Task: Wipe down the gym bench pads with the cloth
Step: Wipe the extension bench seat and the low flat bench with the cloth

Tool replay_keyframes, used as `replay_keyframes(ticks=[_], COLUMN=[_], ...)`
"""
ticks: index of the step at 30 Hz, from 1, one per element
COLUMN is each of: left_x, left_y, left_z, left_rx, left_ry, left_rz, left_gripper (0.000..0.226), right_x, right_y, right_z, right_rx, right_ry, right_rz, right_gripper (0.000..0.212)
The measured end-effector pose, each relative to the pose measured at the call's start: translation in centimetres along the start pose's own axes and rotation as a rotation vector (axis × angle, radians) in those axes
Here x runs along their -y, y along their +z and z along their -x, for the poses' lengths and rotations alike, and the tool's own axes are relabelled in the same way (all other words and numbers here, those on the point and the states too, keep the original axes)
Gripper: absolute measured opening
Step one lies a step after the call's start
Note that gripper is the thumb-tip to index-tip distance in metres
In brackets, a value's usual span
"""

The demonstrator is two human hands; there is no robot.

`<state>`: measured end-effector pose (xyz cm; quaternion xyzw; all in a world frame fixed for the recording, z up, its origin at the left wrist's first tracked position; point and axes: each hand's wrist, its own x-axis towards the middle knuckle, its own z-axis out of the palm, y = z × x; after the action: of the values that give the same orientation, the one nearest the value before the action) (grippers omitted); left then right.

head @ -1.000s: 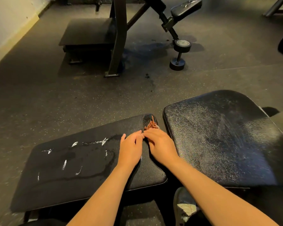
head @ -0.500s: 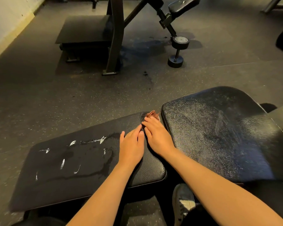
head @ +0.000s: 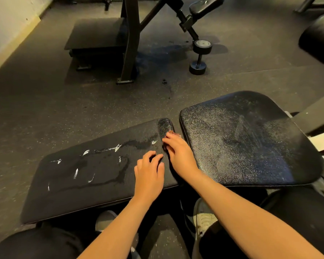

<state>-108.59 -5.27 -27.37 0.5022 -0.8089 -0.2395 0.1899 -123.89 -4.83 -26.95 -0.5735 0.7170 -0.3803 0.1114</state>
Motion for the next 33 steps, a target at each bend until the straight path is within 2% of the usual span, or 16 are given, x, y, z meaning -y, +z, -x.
replay_keyframes(ticks=[3,5,14,20,24,26,28,33], left_x=[0.0,0.1,0.6,1.0,1.2,1.3,1.5,1.9], left_y=[0.2,0.2,0.6,0.6,0.2,0.0,0.0,-0.2], left_z=[1.4,1.8,4.0,5.3,5.7,5.8,5.8,6.1], left_rx=[0.0,0.017,-0.01,-0.003,0.022,0.041,0.039,-0.054], left_ry=[-0.008,-0.001,0.028,0.005,0.014,0.019,0.046,0.017], left_rz=[0.009,0.03,0.092,0.2,0.226,0.228,0.215,0.164], left_gripper=[0.038,0.041,0.04,0.037,0.037,0.037,0.035,0.03], right_x=[1.0,1.4,2.1,3.5,2.3,2.1,2.3,3.4], right_y=[0.2,0.1,-0.7,-2.8,-2.9,-2.0,-1.1,-1.9], right_z=[-0.1,1.1,8.6,8.6,5.1,3.7,4.1,8.2], right_rx=[0.037,0.031,0.047,0.073,-0.017,0.028,0.093,0.107], right_ry=[0.137,0.206,0.129,0.085,0.022,0.033,0.055,0.064], right_rz=[0.013,0.033,0.27,0.256,0.163,0.133,0.168,0.308], right_gripper=[0.046,0.042,0.036,0.019,0.023,0.023,0.026,0.028])
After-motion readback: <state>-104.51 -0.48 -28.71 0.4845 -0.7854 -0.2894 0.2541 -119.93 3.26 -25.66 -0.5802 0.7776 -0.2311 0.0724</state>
